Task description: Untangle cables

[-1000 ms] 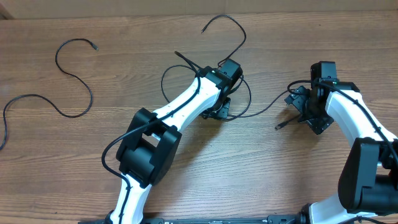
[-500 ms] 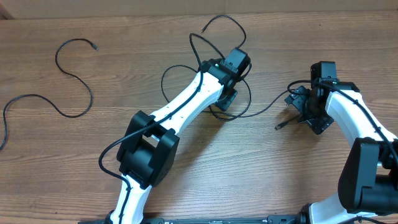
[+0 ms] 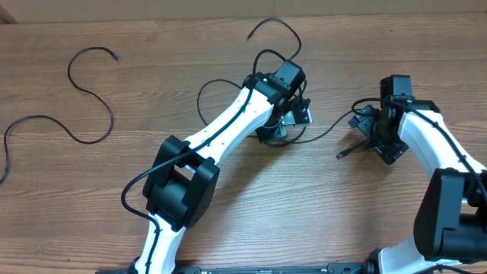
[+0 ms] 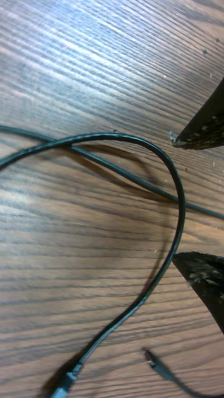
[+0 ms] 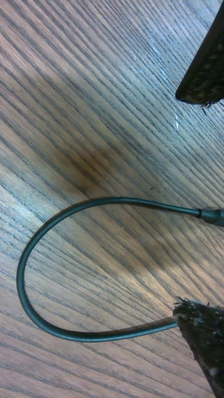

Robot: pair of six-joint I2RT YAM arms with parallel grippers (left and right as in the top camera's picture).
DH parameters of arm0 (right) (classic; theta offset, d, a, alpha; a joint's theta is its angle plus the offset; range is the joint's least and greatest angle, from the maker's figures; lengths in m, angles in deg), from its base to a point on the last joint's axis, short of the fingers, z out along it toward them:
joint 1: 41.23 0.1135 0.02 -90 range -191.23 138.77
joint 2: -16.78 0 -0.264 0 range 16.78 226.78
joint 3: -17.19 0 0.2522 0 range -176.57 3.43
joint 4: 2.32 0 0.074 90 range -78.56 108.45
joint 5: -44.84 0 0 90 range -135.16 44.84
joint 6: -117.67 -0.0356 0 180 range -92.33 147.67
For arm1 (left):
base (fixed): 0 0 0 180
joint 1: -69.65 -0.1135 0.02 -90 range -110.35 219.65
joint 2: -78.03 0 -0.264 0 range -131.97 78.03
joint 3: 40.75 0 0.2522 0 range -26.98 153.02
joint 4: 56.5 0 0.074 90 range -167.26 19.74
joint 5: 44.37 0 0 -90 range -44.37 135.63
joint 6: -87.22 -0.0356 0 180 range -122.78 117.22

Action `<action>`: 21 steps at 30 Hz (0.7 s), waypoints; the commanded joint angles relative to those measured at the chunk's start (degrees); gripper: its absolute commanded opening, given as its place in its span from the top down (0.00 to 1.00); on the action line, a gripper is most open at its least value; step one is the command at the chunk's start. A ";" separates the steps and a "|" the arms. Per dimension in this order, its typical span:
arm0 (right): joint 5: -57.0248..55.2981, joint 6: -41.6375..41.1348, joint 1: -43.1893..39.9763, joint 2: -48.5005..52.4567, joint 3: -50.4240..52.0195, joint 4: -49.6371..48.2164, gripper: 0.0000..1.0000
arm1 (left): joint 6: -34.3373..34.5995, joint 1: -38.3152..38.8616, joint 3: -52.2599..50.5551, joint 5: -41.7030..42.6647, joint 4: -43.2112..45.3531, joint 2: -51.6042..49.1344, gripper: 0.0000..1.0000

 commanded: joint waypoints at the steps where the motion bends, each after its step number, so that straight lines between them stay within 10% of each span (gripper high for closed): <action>1: 0.00 -0.20 -0.02 -0.55 0.37 -0.26 0.00 | -5.44 0.02 -1.49 1.75 0.74 -1.18 0.47; 21: 0.00 -0.17 -0.02 -0.55 0.37 -0.24 0.00 | -5.81 -0.02 -9.53 6.38 9.86 -1.18 0.49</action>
